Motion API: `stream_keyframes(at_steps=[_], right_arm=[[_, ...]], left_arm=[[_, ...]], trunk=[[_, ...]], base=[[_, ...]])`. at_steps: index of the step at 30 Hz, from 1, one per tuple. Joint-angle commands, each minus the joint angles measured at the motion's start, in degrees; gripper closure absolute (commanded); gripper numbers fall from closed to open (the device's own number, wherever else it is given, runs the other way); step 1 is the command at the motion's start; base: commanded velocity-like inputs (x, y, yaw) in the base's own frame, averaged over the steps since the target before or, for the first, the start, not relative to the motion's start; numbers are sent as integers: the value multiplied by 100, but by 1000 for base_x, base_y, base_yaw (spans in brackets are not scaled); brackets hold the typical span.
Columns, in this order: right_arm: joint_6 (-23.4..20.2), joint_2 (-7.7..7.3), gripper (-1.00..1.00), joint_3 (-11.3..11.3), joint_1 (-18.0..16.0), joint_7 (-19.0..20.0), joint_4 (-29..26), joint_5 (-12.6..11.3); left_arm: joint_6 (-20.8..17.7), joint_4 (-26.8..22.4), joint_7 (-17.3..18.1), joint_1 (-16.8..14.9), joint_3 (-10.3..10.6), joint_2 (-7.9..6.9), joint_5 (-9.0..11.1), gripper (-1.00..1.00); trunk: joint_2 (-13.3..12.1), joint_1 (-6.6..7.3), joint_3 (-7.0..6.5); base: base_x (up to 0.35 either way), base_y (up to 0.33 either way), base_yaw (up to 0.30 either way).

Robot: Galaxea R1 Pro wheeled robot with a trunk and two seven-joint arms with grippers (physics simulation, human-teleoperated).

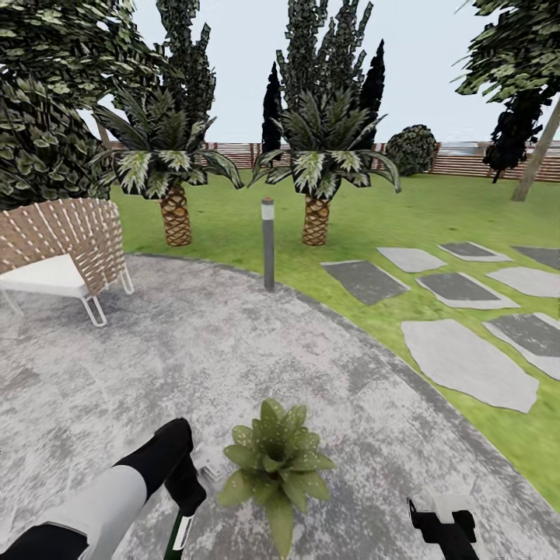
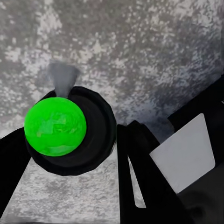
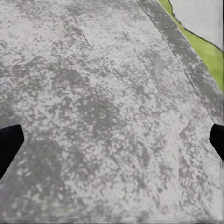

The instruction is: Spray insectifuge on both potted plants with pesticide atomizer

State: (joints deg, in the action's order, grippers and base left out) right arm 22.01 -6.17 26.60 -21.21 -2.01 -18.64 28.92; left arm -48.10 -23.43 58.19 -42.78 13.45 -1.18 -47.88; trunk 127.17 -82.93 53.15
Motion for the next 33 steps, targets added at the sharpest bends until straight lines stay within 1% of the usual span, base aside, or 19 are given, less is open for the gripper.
stream_keyframes(at_steps=[1,2,5,12,15,17,18,19,20,21,22,23,25,27,28,31,33], right_arm=[[27,2,-100,33,-6,-19,10,59],[26,2,-100,30,-6,-19,10,60],[26,2,-100,29,-6,-19,10,59],[29,2,-100,29,-6,-19,10,57],[26,2,-100,30,-6,-19,10,58],[27,2,-100,29,-6,-17,10,60],[28,2,-100,34,-6,-18,10,61],[29,2,-100,31,-6,-18,10,61],[28,2,-100,32,-6,-18,10,61],[27,2,-100,30,-6,-18,10,61],[29,2,-100,30,-6,-18,10,61],[26,2,-100,32,-6,-17,10,61],[25,2,-100,30,-6,-18,10,61],[27,2,-100,29,-6,-17,10,61],[29,2,-100,30,-6,-18,10,61],[26,2,-100,30,-6,-18,10,61],[28,2,-100,29,-6,-17,10,59]], left_arm=[[-31,-13,-41,-2,1,-4,-39,100],[-34,-13,-111,0,-14,19,-37,100],[-34,-10,-116,6,-17,39,-37,100],[-41,-13,-108,0,-23,29,-37,100],[-52,-13,59,-80,-9,-32,-33,100],[-15,-13,378,-265,10,-65,-47,100],[4,-9,648,-491,39,-114,-48,100],[13,-6,893,-707,143,-188,-47,100],[19,-5,1013,-791,221,-217,-46,100],[26,-5,1200,-881,343,-242,-48,100],[35,-4,1311,-917,432,-251,-50,100],[50,-4,1449,-953,610,-261,-53,100],[61,-4,1521,-971,803,-274,-54,100],[63,0,1537,-975,855,-311,-54,100],[71,18,1545,-948,883,-364,-49,100],[96,60,1546,-908,909,-419,-46,100],[207,73,1550,-901,916,-482,-41,100]], trunk=[[3,4,5],[3,4,5],[3,4,5],[3,4,5],[3,4,5],[3,4,5],[3,4,5],[3,4,5],[3,4,5],[3,4,5],[3,4,5],[3,4,5],[3,4,5],[3,4,5],[3,4,5],[3,4,5],[3,4,5]], base=[[-269,-172,0],[-52,-48,0],[119,-128,79],[175,-160,244],[17,-16,55],[4,-4,12],[1,-1,4],[1,0,2],[0,0,1],[0,0,0],[0,0,0],[0,0,0],[0,0,0],[0,0,0],[0,0,0],[0,0,91],[0,0,228]])
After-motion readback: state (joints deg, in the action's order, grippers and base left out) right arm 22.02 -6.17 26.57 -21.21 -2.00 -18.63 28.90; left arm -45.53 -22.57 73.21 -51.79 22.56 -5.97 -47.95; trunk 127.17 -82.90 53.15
